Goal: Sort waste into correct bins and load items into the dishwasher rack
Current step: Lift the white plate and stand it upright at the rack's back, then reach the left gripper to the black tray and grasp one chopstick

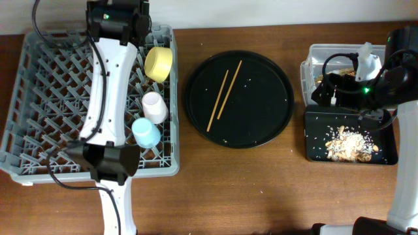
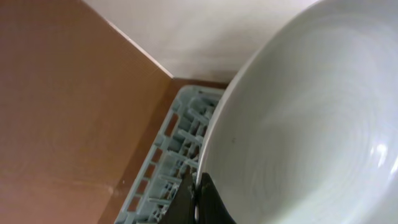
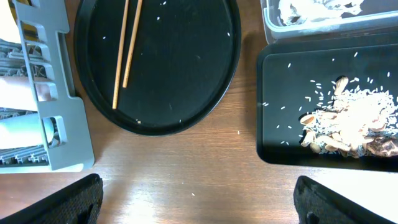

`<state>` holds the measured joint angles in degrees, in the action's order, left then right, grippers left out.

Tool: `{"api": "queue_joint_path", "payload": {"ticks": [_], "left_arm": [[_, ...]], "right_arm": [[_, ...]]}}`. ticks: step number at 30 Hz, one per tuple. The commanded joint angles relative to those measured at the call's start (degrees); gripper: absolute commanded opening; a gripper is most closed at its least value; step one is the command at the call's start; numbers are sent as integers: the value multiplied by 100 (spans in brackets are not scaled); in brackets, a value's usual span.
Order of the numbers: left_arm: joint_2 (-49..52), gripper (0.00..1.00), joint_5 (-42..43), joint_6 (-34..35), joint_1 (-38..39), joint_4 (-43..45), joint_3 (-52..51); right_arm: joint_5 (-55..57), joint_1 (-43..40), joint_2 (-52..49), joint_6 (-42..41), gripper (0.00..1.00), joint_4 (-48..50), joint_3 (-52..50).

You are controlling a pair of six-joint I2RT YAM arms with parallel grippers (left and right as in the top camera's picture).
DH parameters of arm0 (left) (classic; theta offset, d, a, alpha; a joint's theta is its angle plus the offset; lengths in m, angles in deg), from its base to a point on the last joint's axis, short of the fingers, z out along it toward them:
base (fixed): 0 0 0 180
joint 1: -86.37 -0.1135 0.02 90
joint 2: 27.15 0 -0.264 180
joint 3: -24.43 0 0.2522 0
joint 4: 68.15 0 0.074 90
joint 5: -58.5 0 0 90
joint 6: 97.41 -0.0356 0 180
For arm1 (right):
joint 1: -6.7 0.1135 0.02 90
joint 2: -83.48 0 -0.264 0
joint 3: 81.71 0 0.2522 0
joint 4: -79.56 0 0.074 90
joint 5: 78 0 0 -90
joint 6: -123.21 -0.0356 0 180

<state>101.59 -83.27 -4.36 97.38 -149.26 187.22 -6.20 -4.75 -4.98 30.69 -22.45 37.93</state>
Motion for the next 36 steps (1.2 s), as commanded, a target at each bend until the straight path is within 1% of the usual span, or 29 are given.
{"api": "queue_joint_path", "payload": {"ticks": [1,3,9,14,16,17,18,23,24,25,27,28,30,32,35,36], "left_arm": [[-116,0,-903,-11,-122,570,-776],[-116,0,-1084,-9,-144,1049,-1233],[-116,0,-1034,-11,-151,2170,-2317],[-116,0,-450,-7,-160,2636,-2953],[-116,1,-424,-7,-160,2765,-3064],[-116,13,-162,-9,-160,2771,-3088],[-116,22,87,-9,-168,2771,-3088],[-116,23,1252,-9,-173,2710,-3088],[-116,28,1329,-9,-170,2708,-3088],[-116,36,1327,-9,-170,2708,-3088],[-142,55,1349,-9,-170,2702,-3071],[-190,62,1346,-11,-173,2680,-3062],[-442,68,1351,-11,-192,2656,-2999],[-758,72,1373,-11,-192,2658,-2931],[-1255,77,1744,-13,-190,2653,-2879],[-1425,79,2017,-13,-190,2612,-2879]], "right_arm": [[50,-22,-35,61,98,-2,-15],[50,-22,-35,61,99,-2,-15],[50,-22,-35,61,99,-2,-15],[50,-22,-35,61,98,0,-15],[50,-22,-35,61,98,-2,-15],[50,-22,-35,61,99,0,-15],[50,-22,-35,61,98,-2,-15],[50,-22,-35,61,98,0,-15],[50,-22,-35,61,98,0,-15],[50,-22,-35,61,98,0,-15],[50,-22,-35,61,98,0,-15],[50,-22,-35,61,98,-2,-15],[50,-22,-35,61,98,0,-15],[50,-22,-35,61,99,-2,-15],[50,-22,-35,61,98,-2,-15],[50,-22,-35,61,99,0,-15]]}}
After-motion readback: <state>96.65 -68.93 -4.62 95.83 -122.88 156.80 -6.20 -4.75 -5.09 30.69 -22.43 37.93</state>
